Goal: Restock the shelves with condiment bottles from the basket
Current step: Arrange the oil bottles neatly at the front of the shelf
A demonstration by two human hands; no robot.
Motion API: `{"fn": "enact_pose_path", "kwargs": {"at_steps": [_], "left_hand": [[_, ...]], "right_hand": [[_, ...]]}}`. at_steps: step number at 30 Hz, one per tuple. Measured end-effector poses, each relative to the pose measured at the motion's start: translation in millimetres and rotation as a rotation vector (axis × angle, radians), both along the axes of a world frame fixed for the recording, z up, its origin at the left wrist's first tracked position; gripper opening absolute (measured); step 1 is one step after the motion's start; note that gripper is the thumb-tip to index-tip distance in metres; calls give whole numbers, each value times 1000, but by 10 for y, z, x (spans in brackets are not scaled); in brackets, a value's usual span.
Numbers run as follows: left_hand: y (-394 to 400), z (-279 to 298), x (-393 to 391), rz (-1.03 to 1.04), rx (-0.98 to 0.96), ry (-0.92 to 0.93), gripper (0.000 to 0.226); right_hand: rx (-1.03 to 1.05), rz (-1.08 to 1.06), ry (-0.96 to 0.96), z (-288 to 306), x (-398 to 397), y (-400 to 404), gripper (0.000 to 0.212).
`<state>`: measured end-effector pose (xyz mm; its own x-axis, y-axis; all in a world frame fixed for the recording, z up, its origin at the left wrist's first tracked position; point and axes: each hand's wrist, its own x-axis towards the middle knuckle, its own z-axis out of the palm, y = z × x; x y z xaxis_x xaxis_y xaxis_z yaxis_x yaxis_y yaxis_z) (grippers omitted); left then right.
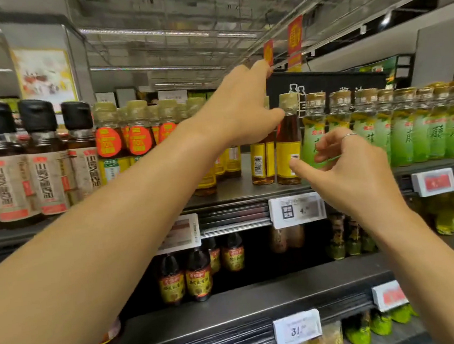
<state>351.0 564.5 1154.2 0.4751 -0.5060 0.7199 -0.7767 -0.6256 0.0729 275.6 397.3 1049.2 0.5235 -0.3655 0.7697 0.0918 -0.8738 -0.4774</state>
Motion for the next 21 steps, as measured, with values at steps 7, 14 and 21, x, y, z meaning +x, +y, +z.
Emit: {"fn": "enact_pose_path", "kwargs": {"at_steps": [7,14,21], "left_hand": [[-256,-167,244,15,-240,270,87],[-222,-354,308,-36,-309,366,60],[-12,-156,185,45,-146,346,59]], "right_hand": [[-61,-41,110,54,249,-14,75],[-18,8,199,76,370,-43,76],[38,129,169,24,401,-97,65]]}}
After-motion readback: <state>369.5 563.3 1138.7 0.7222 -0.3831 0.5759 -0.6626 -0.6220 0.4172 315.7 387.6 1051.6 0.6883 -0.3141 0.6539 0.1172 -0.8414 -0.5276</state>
